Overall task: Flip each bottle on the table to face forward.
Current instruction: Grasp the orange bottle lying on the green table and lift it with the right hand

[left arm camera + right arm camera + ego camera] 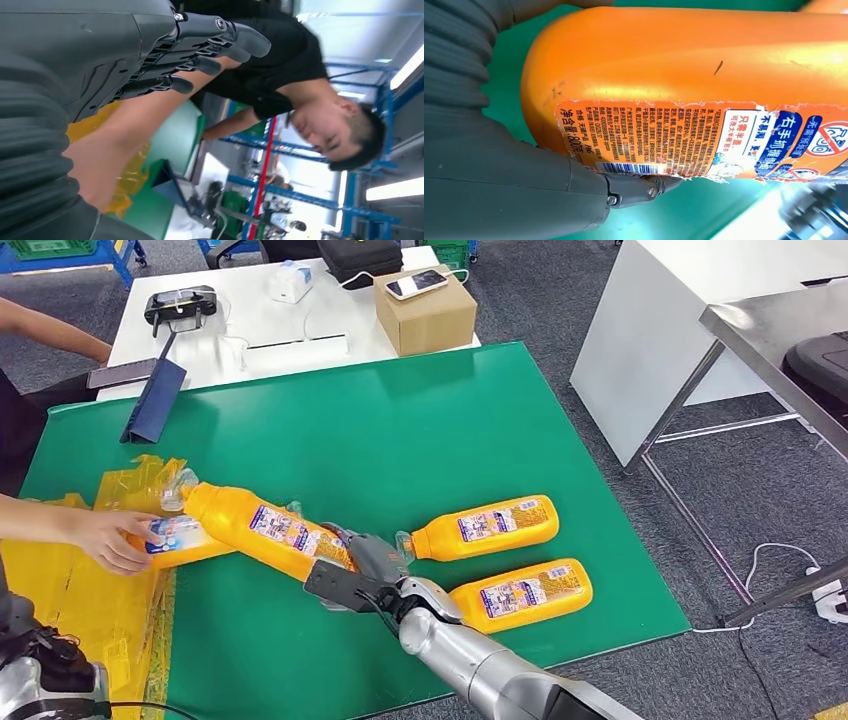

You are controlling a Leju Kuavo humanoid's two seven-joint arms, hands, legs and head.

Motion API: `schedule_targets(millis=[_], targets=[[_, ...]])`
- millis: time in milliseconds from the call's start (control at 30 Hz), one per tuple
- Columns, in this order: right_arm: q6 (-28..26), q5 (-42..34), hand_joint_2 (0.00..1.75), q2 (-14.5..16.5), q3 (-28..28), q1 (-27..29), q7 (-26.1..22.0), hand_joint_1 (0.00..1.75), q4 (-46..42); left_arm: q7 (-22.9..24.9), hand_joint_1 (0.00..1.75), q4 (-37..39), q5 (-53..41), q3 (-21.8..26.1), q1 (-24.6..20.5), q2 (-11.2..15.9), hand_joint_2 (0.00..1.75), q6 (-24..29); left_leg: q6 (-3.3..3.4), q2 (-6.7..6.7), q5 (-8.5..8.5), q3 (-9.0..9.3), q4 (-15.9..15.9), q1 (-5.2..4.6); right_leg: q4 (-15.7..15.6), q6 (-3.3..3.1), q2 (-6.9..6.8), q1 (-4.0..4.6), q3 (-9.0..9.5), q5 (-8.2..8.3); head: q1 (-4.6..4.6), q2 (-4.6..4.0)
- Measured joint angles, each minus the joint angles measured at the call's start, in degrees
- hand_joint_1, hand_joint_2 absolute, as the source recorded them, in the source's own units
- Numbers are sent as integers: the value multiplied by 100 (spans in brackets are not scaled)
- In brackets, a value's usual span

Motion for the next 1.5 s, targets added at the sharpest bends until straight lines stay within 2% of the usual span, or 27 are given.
schedule_targets(millis=[133, 267, 367, 500, 767, 1067, 1267, 1500], targets=[[-257, -64, 175, 2, -165, 111, -355, 175, -168, 796, 0, 34, 376, -15, 107, 4, 175, -899, 0, -1, 0, -9, 0, -3, -1, 1, -2, -1, -10, 1, -1, 0], [-344, 274, 175, 6, -486, 248, -646, 175, -338, 1400, 0, 90, 694, -381, 360, 13, 175, -1992, 0, 1, 0, -10, 0, -4, -1, 1, -1, -1, -10, 1, -1, 0], [-298, 655, 175, 9, -760, 369, -688, 175, -480, 1661, 0, 6, 947, -824, 696, 13, 175, -2639, 0, 2, -2, -13, 1, -4, -1, 1, -2, -1, -13, 1, -1, 0], [-158, 909, 175, 13, -971, 494, -646, 175, -643, 1672, 0, -286, 939, -1361, 1123, 13, 175, -3016, -2, 2, -6, -19, 0, -4, -1, 1, -2, 0, -20, 0, -1, 0], [41, 964, 175, 22, -1019, 689, -507, 175, -937, 1437, 0, -950, 428, -2113, 1660, -9, 175, -3110, -2, 0, -6, -21, 0, -3, -2, 0, -2, 1, -21, -1, -1, 0], [276, 902, 175, 34, -874, 787, -335, 175, -1155, 1154, 0, -1468, -159, -2639, 2006, -63, 175, -3003, -2, 0, -6, -22, 0, -4, -2, 0, -3, 1, -20, -1, -2, 0], [436, 787, 175, 51, -361, 799, -57, 175, -1320, 999, 0, -1643, -489, -2896, 2125, -90, 175, -2819, -2, 0, -7, -22, 0, -3, -2, 0, -2, 2, -21, -1, -2, 0], [539, 845, 175, 71, 471, 818, 102, 175, -1581, 960, 0, -1674, -601, -2971, 2209, -103, 175, -2691, -2, 1, -7, -22, -1, -3, -2, 0, -2, 2, -22, -1, -1, 0]])
